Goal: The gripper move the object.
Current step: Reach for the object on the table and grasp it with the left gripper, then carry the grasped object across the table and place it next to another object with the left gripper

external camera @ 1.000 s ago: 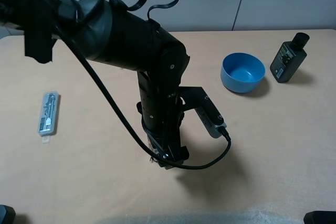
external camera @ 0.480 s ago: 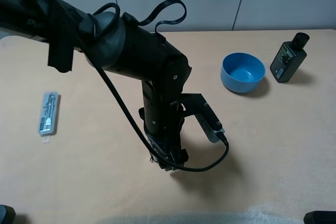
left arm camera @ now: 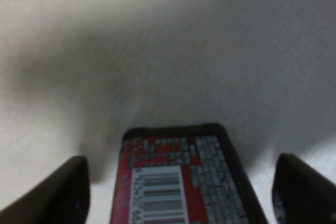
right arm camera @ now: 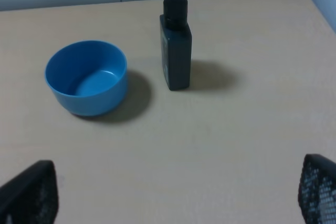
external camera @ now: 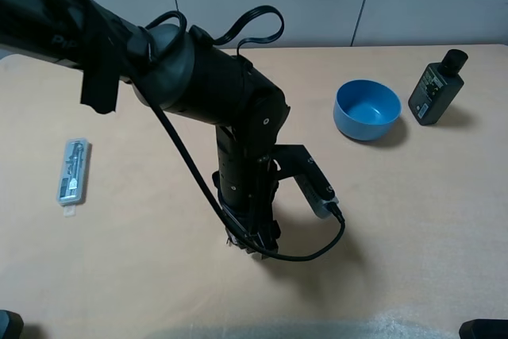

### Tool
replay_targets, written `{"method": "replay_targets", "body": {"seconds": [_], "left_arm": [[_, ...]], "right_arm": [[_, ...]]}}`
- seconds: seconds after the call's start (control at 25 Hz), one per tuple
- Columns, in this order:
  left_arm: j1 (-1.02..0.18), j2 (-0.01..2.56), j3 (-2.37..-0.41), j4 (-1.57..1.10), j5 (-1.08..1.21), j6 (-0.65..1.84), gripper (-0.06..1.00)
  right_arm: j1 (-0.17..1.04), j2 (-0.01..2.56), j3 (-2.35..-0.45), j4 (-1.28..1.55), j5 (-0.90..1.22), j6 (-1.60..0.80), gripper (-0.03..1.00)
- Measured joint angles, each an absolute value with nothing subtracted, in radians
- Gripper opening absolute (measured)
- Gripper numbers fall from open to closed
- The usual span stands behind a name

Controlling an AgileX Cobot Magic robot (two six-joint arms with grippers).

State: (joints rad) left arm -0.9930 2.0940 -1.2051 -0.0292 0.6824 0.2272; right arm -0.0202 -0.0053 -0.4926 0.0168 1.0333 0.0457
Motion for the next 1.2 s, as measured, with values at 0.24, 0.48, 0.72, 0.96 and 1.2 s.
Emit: {"method": "replay_targets", "body": {"seconds": [0.24,0.48,0.72,0.96,1.2], "left_arm": [[-0.993,2.094,-1.205,-0.029,0.689,0.197,0.48],[-0.993,2.094,-1.205,-0.029,0.689,0.182,0.48],[-0.993,2.094,-1.205,-0.029,0.69,0.179,0.48],[-0.993,2.093,-1.23,-0.029,0.723,0.148,0.48],[-0.993,2.066,-1.312,0.008,0.809,0.105,0.48]], "right_arm": [[-0.02,-0.005,-0.493,0.017,1.033,0.046,0.69],[-0.02,-0.005,-0.493,0.017,1.033,0.046,0.69],[-0.02,-0.005,-0.493,0.017,1.033,0.046,0.69],[-0.02,-0.005,-0.493,0.017,1.033,0.046,0.69],[-0.02,-0.005,-0.493,0.017,1.033,0.046,0.69]]}}
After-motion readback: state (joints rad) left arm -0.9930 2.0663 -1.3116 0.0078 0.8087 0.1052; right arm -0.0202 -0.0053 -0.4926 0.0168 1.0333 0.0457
